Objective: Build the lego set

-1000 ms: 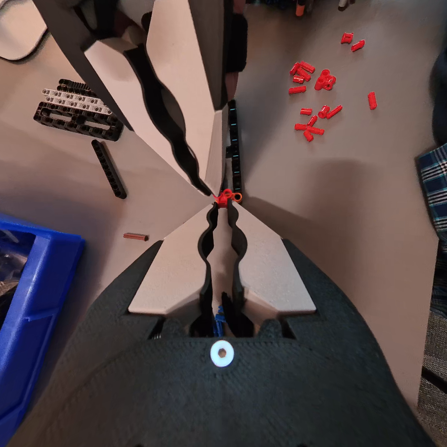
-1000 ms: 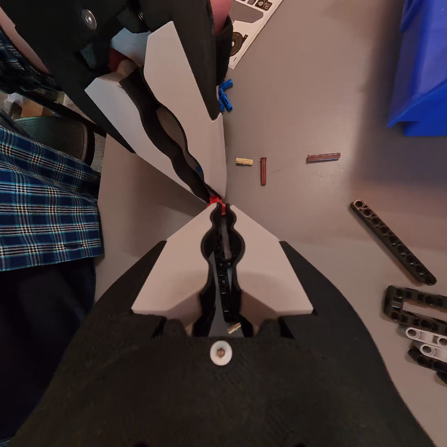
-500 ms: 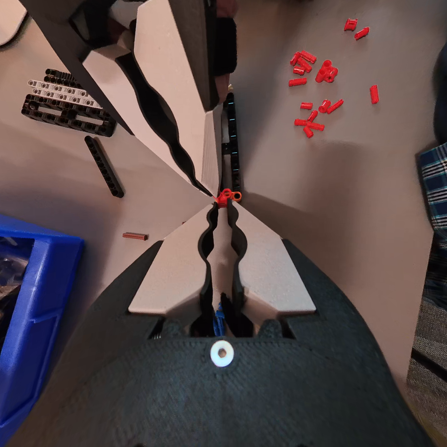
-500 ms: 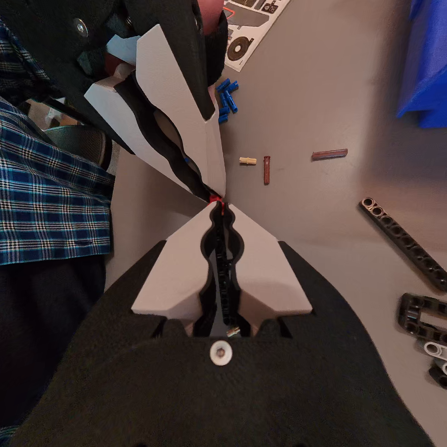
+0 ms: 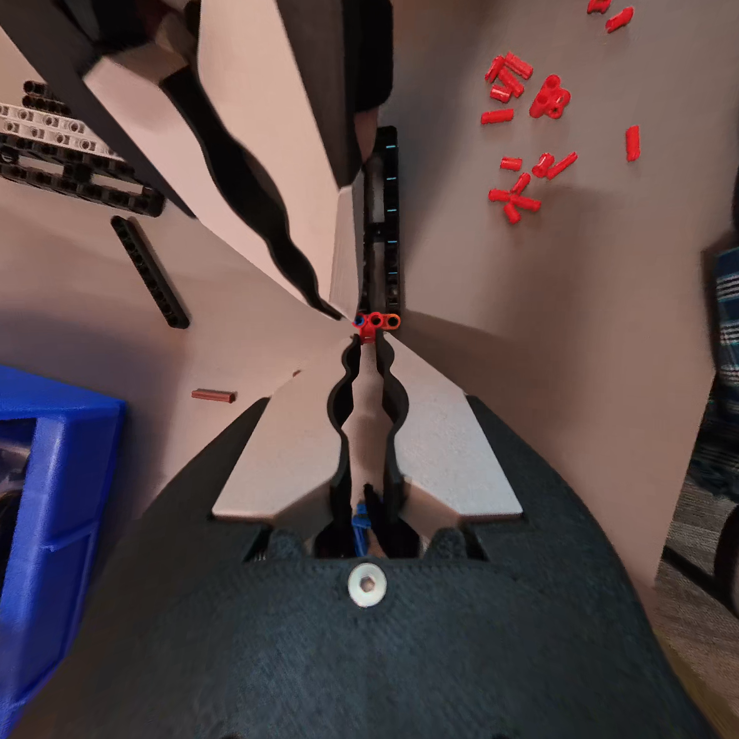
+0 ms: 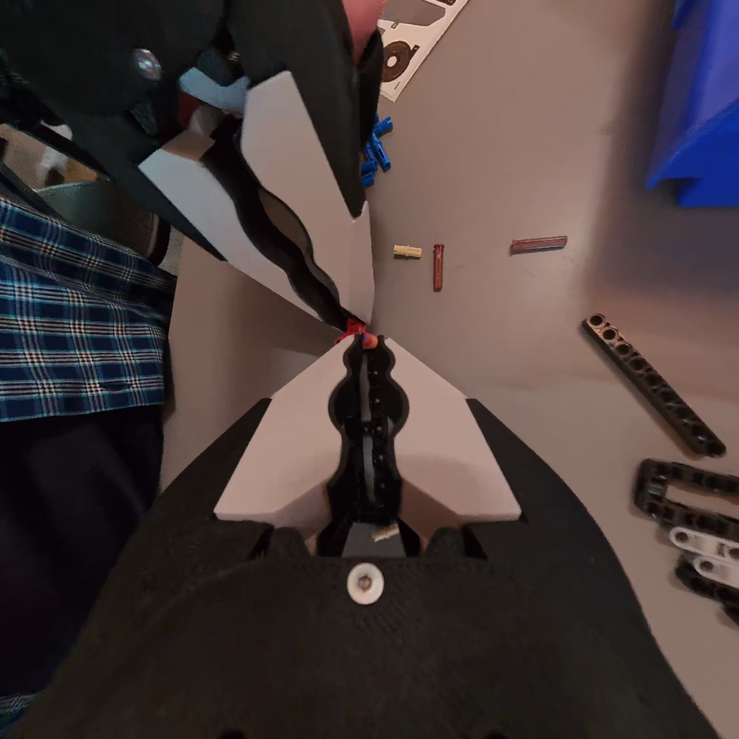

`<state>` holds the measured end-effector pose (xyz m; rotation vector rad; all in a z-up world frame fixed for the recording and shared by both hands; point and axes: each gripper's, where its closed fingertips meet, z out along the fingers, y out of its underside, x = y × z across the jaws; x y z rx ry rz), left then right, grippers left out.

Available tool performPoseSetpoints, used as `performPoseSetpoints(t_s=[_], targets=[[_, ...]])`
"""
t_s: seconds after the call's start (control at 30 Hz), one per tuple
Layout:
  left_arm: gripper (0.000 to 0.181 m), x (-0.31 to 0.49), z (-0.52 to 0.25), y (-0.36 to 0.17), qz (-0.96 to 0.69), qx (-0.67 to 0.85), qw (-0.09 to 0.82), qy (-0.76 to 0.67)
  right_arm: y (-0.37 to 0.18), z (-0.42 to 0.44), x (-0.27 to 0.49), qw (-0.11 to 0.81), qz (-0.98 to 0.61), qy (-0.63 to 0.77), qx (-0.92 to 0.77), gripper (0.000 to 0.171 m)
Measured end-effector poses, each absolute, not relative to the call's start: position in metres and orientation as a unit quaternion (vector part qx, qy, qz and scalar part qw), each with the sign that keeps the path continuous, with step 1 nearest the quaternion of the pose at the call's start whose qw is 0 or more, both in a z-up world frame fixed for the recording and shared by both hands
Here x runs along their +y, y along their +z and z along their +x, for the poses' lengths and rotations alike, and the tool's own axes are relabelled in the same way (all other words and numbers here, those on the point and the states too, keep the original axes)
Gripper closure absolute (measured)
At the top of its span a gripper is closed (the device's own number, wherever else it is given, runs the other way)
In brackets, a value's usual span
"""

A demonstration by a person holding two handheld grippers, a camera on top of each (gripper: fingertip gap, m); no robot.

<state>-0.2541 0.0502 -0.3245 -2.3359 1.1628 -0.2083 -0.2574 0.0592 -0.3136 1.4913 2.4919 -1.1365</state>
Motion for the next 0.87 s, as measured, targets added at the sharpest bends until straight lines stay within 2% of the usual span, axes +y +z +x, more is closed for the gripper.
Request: performPoseSetpoints(t_s=[0.07,0.33,0.87], targets=[[0.175,0.050,-0.254,-0.324,-0.867,0.417,0.260,-0.086,-0.306,-0.253,0.064,0.000,0.479,-0.356,0.802,0.159],[0.160,0.044,-0.258,-0.323,-0.876,0.389,0.266,-0.101,-0.291,-0.222,0.085,-0.039,0.490,-0.319,0.810,0.152],[0.142,0.038,-0.253,-0.299,-0.883,0.308,0.329,-0.134,-0.270,-0.180,0.088,-0.084,0.506,-0.335,0.791,0.151]])
